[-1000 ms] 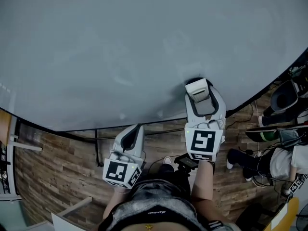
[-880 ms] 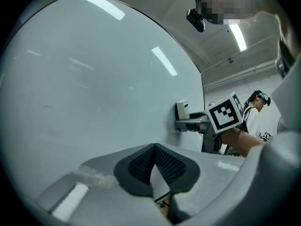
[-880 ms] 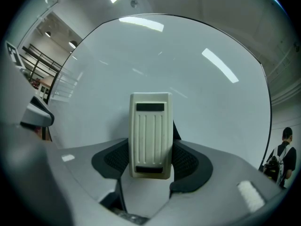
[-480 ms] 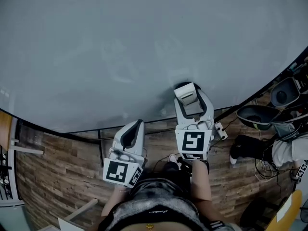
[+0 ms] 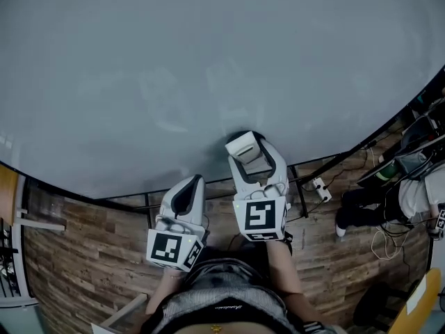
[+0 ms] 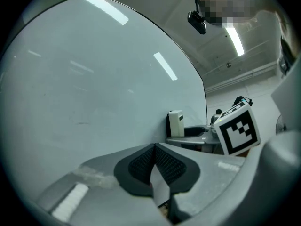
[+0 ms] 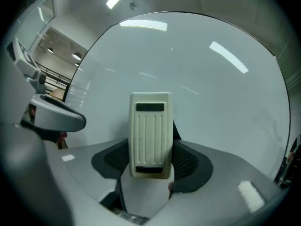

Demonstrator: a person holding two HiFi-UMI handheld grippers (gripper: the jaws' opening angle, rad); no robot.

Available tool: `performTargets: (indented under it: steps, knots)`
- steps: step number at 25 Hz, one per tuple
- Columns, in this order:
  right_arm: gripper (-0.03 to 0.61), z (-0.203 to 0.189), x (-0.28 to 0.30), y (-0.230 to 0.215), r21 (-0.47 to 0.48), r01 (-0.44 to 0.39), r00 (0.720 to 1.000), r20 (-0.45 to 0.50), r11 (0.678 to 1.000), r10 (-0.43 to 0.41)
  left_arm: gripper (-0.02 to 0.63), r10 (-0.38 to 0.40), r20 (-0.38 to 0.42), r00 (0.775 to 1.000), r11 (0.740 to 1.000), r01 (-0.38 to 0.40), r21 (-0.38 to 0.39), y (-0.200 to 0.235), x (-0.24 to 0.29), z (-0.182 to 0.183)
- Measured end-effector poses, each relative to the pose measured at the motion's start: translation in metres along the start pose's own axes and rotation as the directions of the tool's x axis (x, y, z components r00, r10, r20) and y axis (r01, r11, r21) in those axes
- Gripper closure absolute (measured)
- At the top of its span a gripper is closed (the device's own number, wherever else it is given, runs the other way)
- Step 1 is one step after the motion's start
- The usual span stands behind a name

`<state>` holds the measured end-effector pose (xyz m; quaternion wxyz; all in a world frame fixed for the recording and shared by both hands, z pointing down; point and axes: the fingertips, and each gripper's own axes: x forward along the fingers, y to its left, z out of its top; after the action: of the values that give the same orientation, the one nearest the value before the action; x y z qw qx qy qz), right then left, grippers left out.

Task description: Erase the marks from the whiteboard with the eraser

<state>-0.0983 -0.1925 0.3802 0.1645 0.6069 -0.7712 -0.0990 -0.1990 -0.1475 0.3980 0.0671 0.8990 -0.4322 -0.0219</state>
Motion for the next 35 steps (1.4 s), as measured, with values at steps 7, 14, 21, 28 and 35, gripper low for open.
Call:
performTargets:
  steps: [7,14,21,28,35]
  knots:
    - [0.315,0.027,0.011,0.068,-0.056,-0.046,0.999,0.017,0.997,0.047,0.609,0.023,0.0,1.0,1.0,-0.023,0.0,0.041,-0.036,0.0]
    - [0.314,0.055,0.022,0.136,-0.082,-0.104,0.993,0.044,0.991,0.108,0.609,0.068,0.0,0.998,0.998,-0.068,-0.006,0.084,-0.083,0.001]
    - [0.316,0.075,0.034,0.2,-0.111,-0.2,0.976,0.067,0.973,0.209,0.609,0.144,0.011,0.99,0.989,-0.144,-0.022,0.119,-0.123,0.0]
    - [0.315,0.09,0.049,0.255,-0.145,-0.298,0.947,0.079,0.943,0.312,0.609,0.239,0.014,0.971,0.97,-0.239,-0.041,0.156,-0.156,0.0]
    - [0.316,0.093,0.048,0.263,-0.177,-0.313,0.939,0.089,0.933,0.332,0.609,0.272,0.011,0.962,0.961,-0.271,-0.049,0.163,-0.167,-0.002]
